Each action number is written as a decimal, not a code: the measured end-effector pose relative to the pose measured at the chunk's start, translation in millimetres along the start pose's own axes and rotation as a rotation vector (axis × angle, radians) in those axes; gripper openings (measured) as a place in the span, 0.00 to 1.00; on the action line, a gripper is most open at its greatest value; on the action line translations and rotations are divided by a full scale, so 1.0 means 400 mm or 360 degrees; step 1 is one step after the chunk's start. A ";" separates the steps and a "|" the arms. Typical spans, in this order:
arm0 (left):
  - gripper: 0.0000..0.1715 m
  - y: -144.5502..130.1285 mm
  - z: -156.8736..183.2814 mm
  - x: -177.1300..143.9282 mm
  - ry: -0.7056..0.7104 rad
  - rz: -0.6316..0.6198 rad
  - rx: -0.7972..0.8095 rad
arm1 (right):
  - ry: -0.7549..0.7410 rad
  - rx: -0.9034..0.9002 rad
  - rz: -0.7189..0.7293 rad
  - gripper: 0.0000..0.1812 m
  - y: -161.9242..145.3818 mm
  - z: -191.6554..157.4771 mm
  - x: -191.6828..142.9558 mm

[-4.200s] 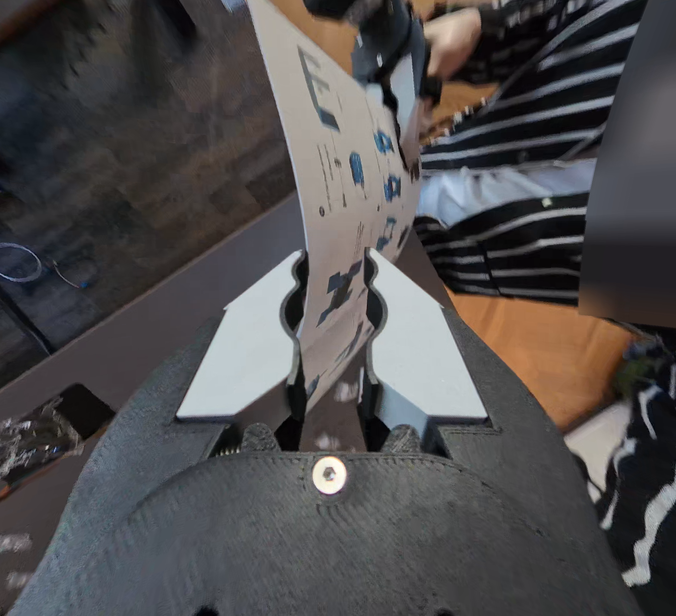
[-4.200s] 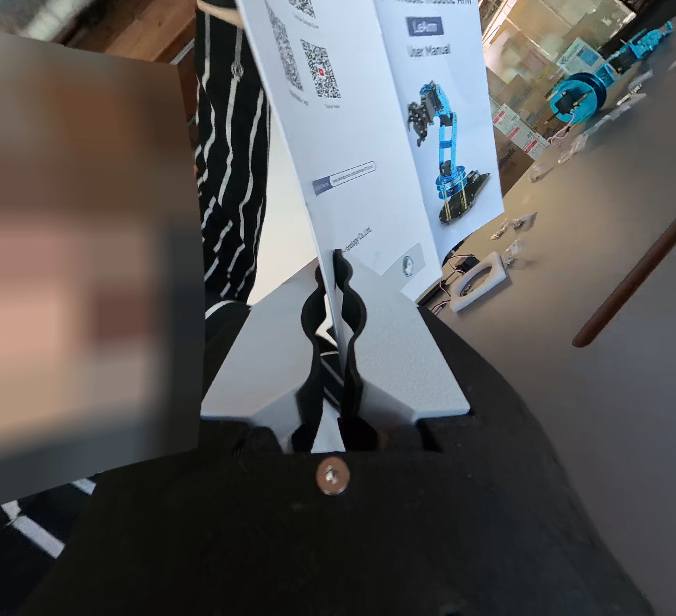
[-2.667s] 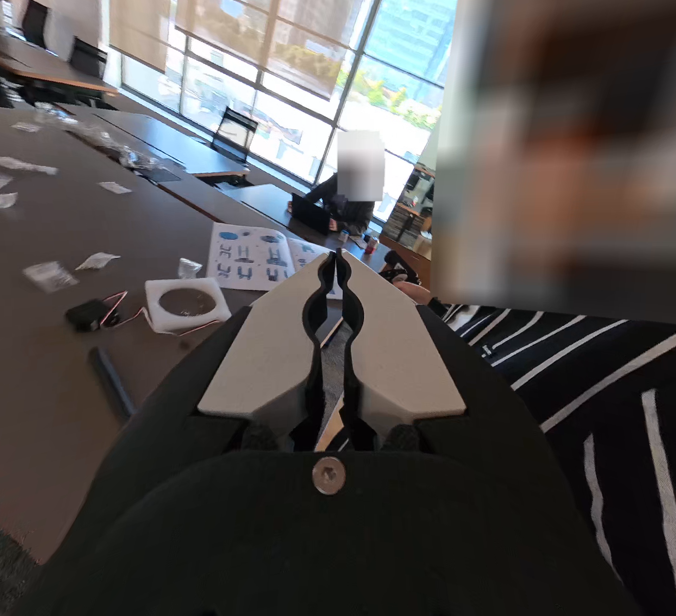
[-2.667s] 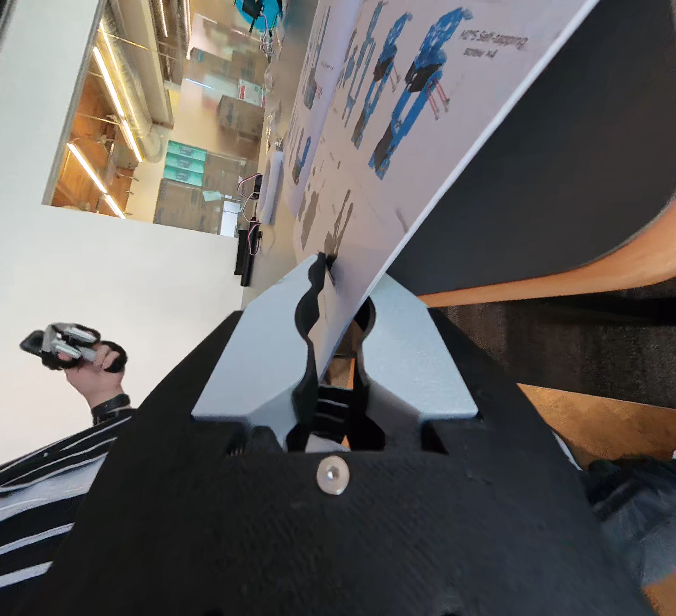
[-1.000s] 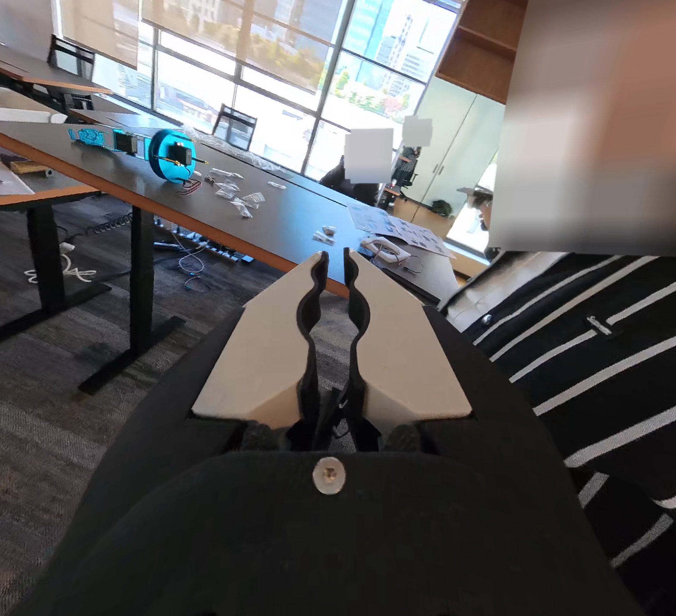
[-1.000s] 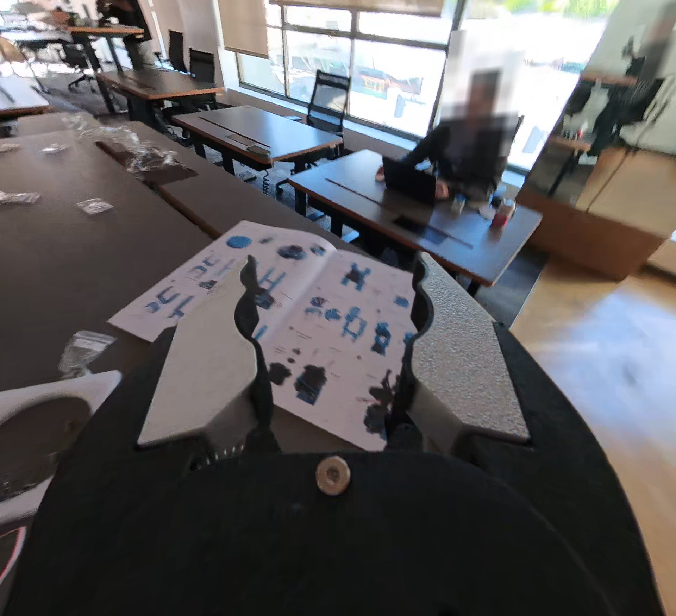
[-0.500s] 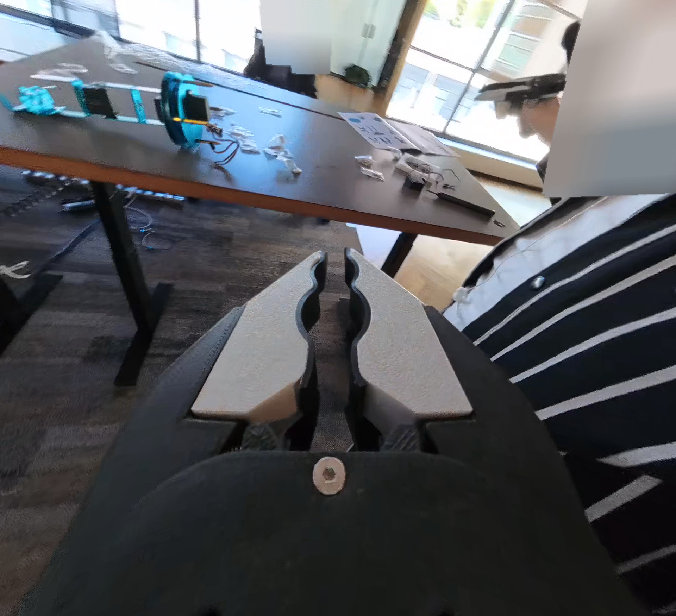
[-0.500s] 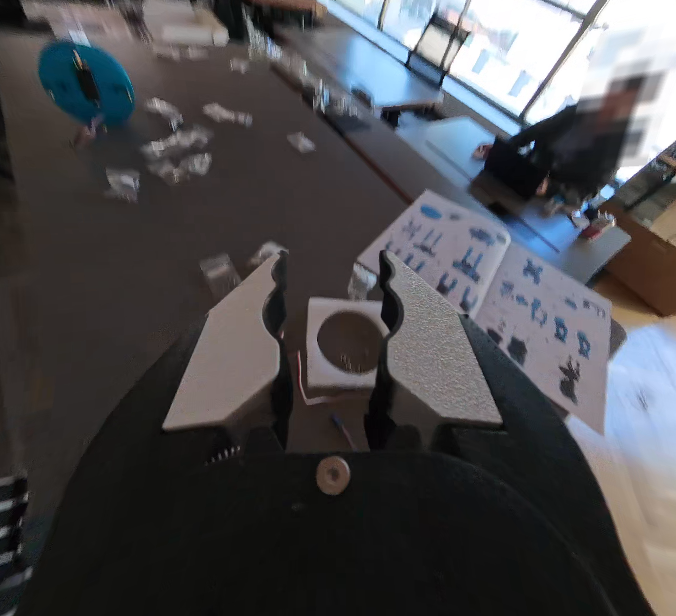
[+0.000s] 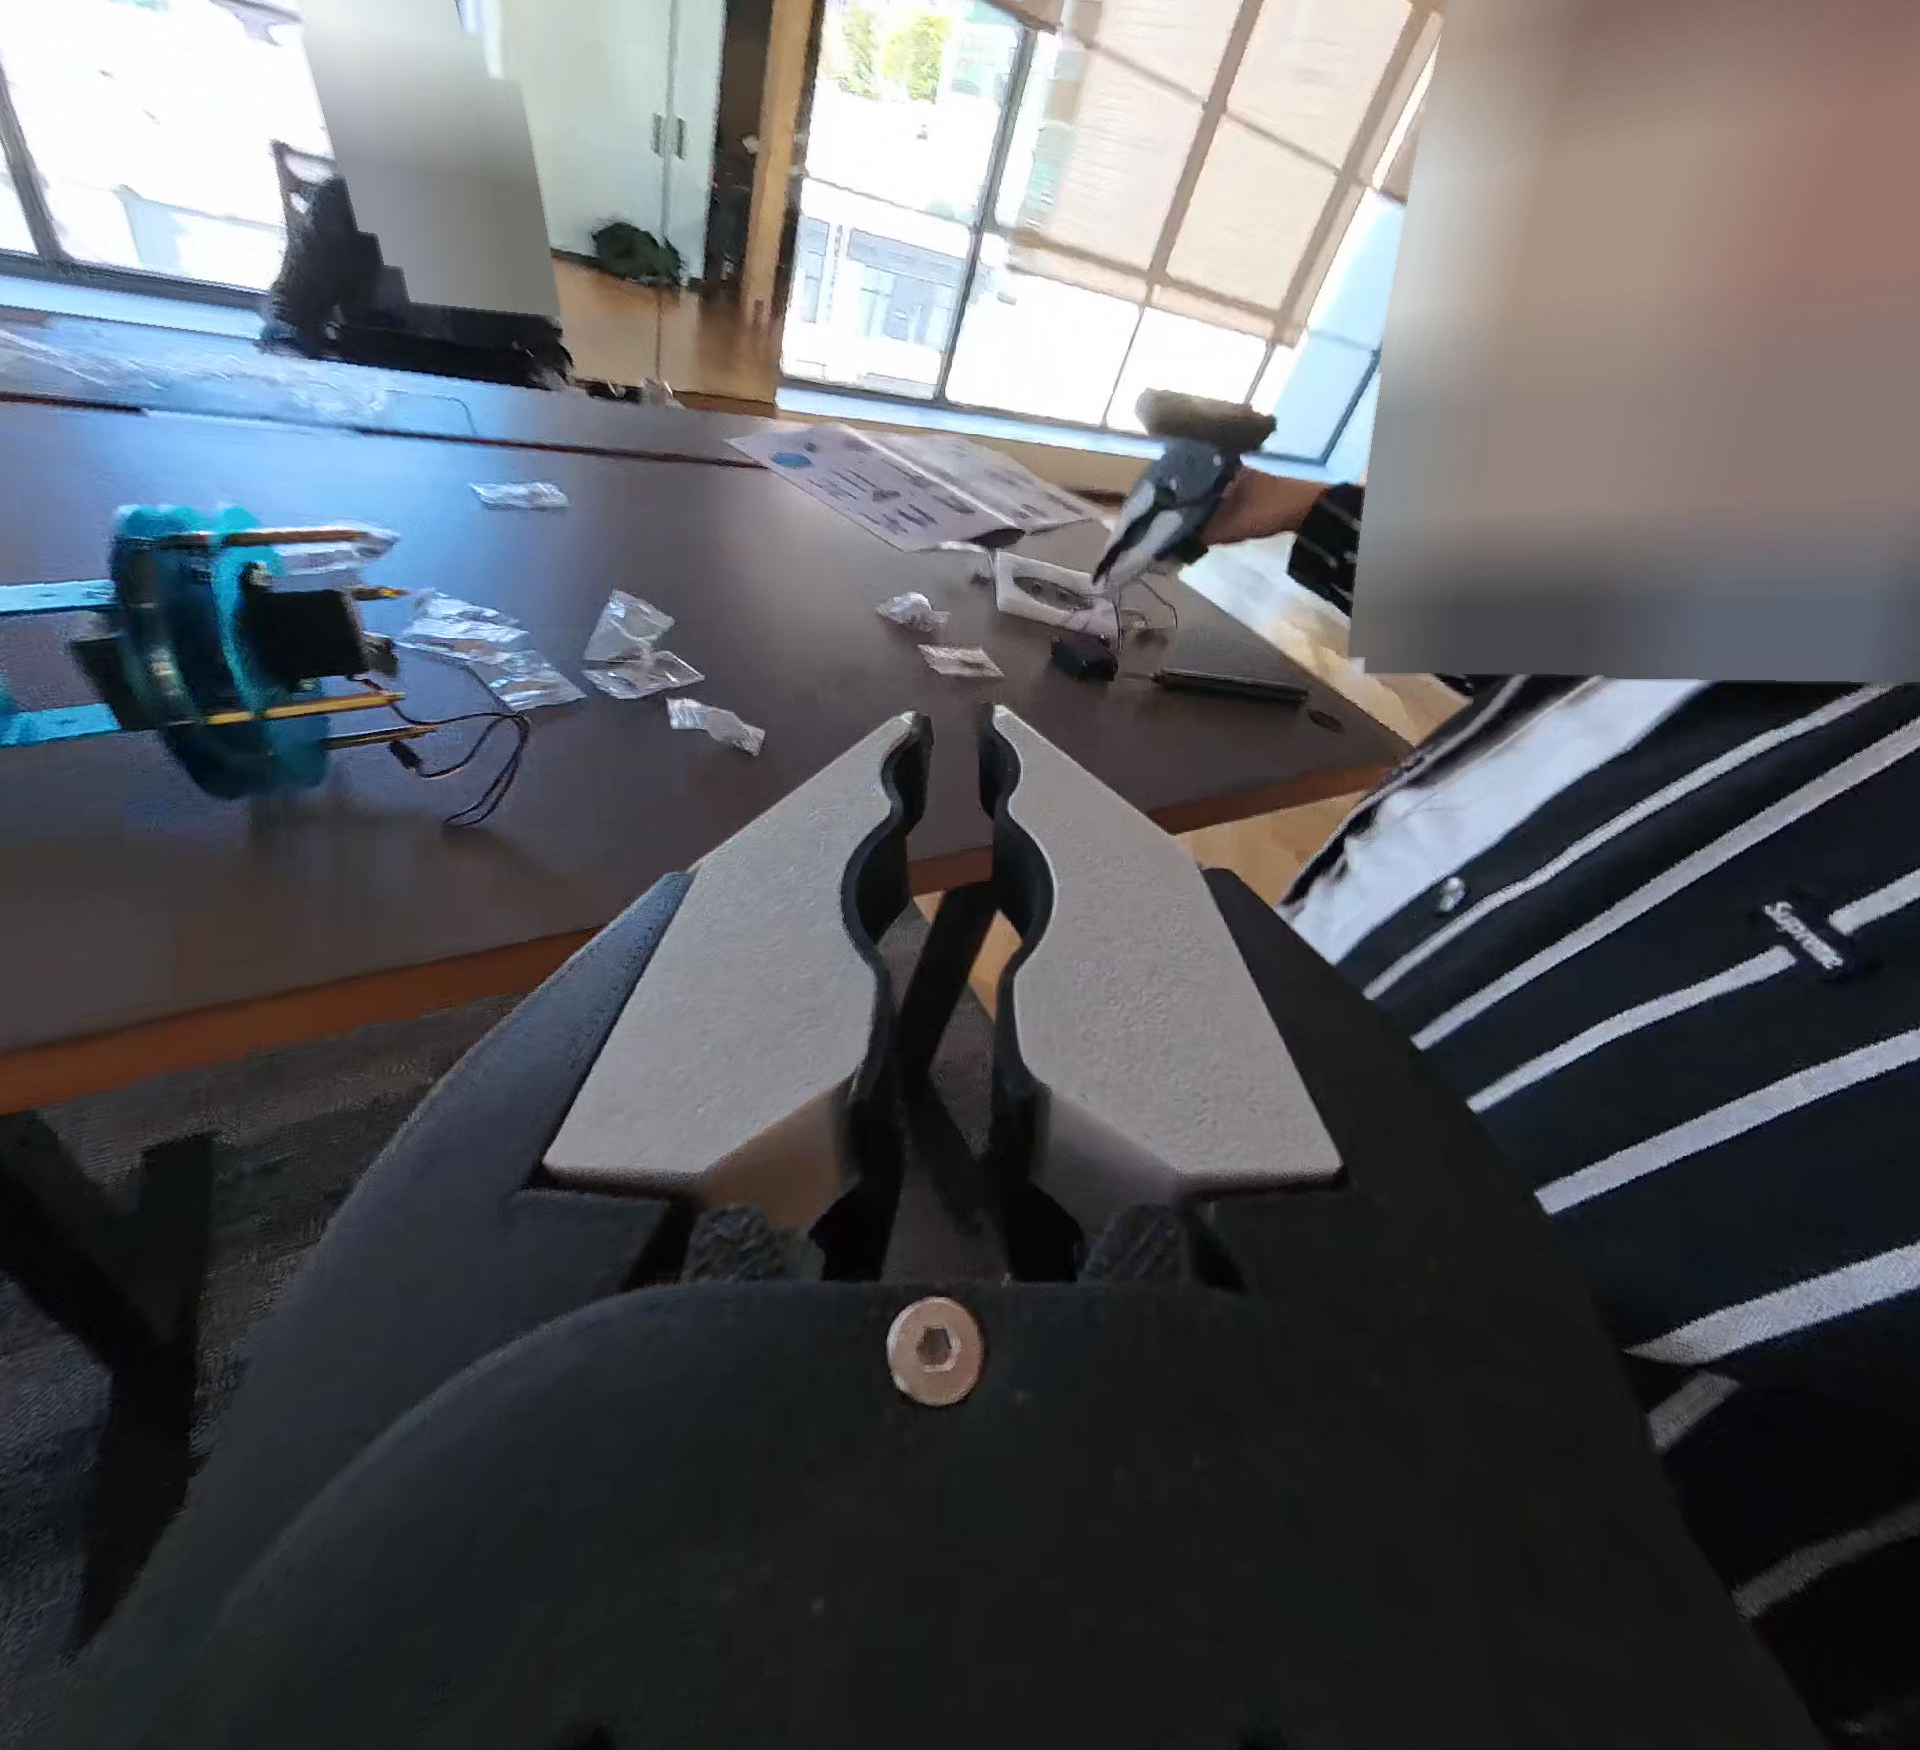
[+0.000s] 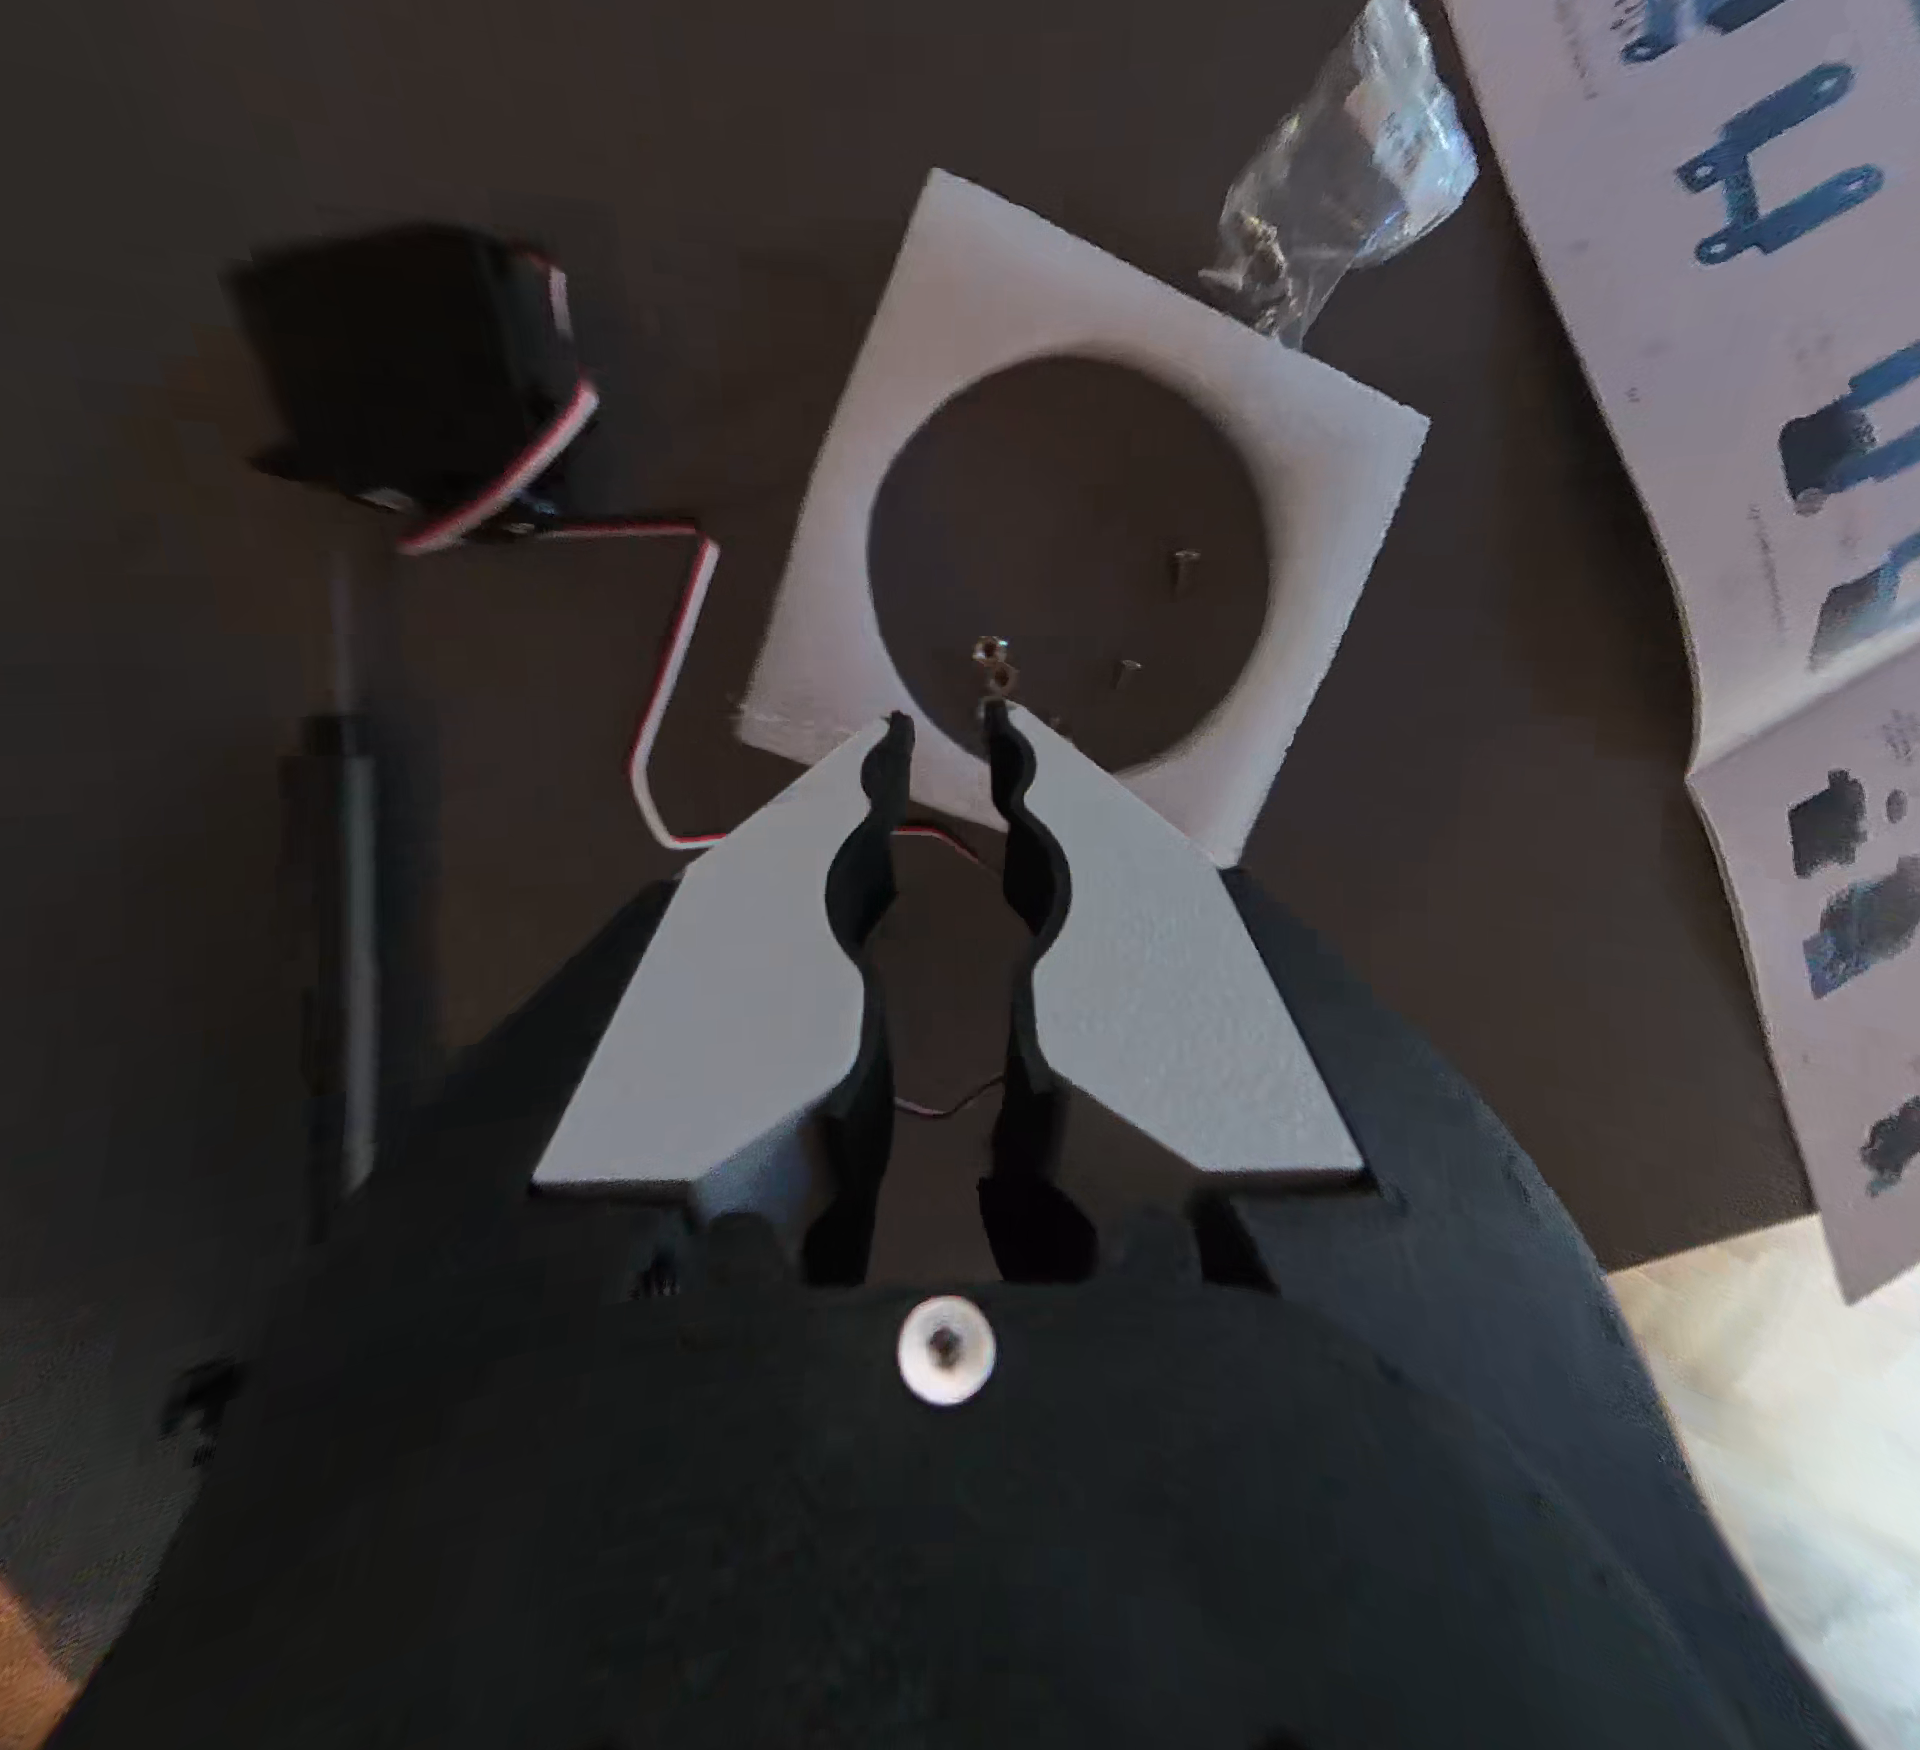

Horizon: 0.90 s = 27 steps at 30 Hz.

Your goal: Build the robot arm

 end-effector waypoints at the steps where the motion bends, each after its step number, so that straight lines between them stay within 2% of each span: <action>1: 0.04 -0.004 -0.009 0.030 -0.0028 -0.0047 0.0001 | 0.0012 -0.0033 -0.0025 0.08 0.001 0.014 0.014; 5: 0.04 0.004 -0.049 0.119 -0.0092 -0.0145 0.0023 | 0.0154 -0.0122 -0.0093 0.09 0.012 0.019 0.048; 9: 0.05 0.020 -0.077 0.165 -0.0186 -0.0220 0.0037 | 0.0220 -0.0134 -0.0163 0.09 0.013 0.017 0.070; 16: 0.05 0.045 -0.129 0.202 -0.0255 -0.0251 0.0071 | 0.0232 -0.0067 -0.0177 0.08 0.005 0.017 0.087; 24: 0.05 0.032 -0.148 0.226 -0.0283 -0.0255 0.0036 | 0.0268 -0.0017 -0.0171 0.07 0.002 0.023 0.088; 27: 0.05 0.031 -0.146 0.235 -0.0292 -0.0250 0.0032 | 0.0281 -0.0013 -0.0170 0.03 0.001 0.024 0.088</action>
Point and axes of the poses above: each gripper's, where its closed fingertips meet, x out along the fingers, y out of its top, z = x × y across the jaws, the point moved 2 cm from there along -x, back along the fingers, and after that the axes turned 7 degrees about x, right-handed, at the moved point
